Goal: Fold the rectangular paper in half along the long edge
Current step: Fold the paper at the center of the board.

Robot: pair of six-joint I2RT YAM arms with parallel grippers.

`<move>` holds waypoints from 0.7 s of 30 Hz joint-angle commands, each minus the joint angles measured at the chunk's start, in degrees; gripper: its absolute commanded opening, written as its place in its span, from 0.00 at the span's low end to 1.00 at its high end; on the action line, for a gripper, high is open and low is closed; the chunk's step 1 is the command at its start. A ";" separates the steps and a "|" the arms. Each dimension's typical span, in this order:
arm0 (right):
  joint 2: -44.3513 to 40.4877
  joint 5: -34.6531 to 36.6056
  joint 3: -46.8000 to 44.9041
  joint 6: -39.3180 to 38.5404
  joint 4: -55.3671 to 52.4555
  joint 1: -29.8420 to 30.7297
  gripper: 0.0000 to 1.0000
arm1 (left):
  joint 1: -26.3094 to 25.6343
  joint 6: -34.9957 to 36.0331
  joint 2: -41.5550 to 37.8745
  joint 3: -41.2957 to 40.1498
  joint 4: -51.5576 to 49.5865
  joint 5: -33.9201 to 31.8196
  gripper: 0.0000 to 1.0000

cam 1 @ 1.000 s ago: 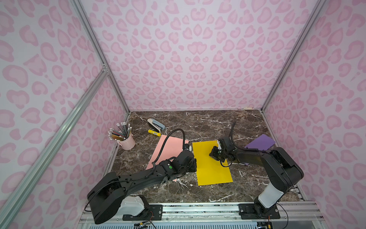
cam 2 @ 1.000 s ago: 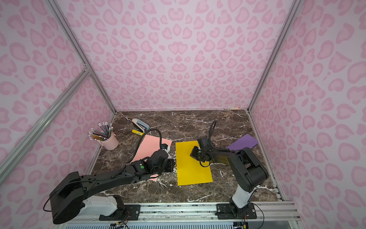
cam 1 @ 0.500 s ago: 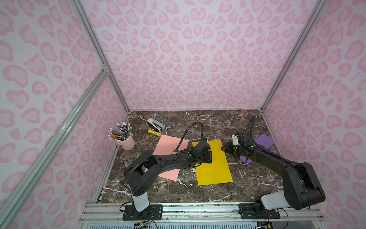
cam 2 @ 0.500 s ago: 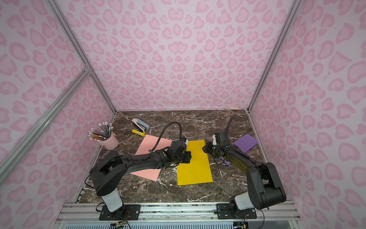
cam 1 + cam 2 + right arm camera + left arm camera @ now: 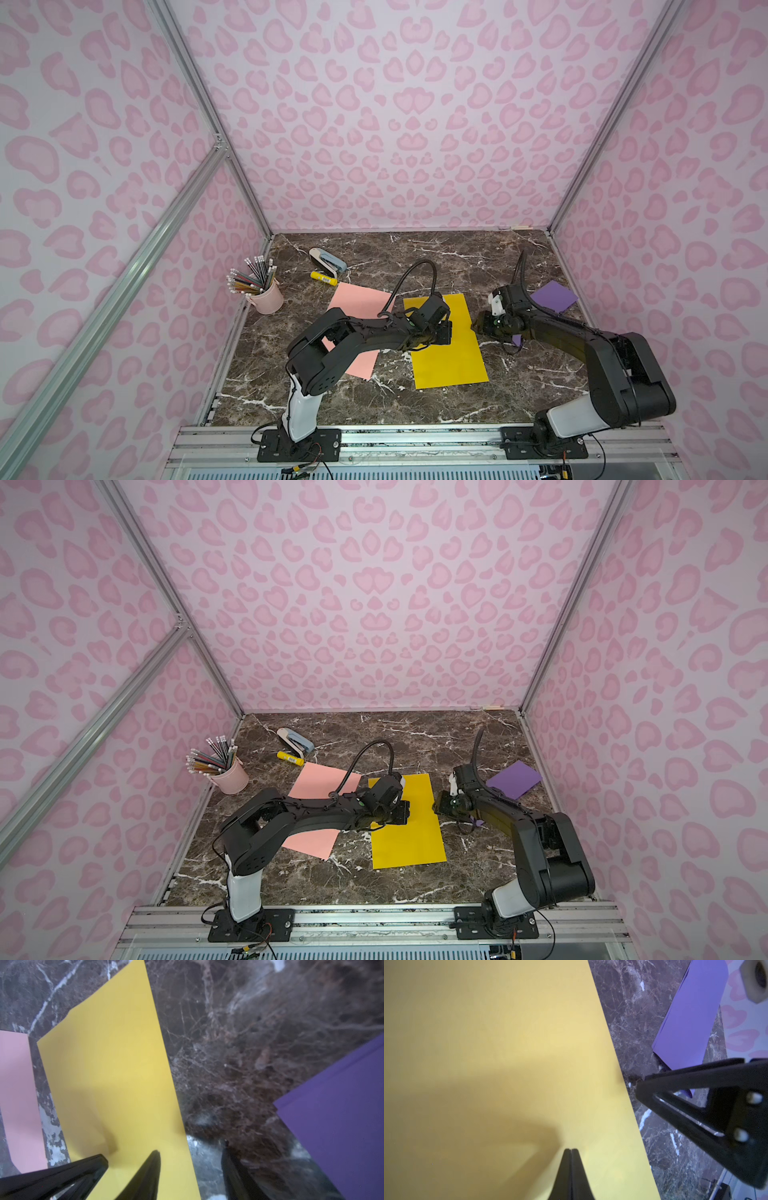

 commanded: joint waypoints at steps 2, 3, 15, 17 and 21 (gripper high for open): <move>3.72 -3.46 -1.24 -2.27 -0.62 0.10 0.53 | 0.01 -0.27 0.57 -1.01 2.78 0.78 0.04; 4.34 -5.18 -1.58 -2.30 -0.19 0.04 0.53 | 0.07 -0.52 0.64 -1.30 2.46 0.79 0.04; 2.06 -19.86 -6.14 -1.89 3.22 0.00 0.55 | 0.62 -1.69 1.18 -1.11 0.05 1.48 0.04; 1.56 -23.70 -6.69 -1.63 4.31 -0.11 0.55 | 0.64 -1.55 1.47 -1.03 -0.05 1.58 0.04; -0.02 -28.48 -7.86 -0.14 6.40 -0.08 0.55 | 0.62 -1.45 1.52 -1.11 0.00 1.55 0.04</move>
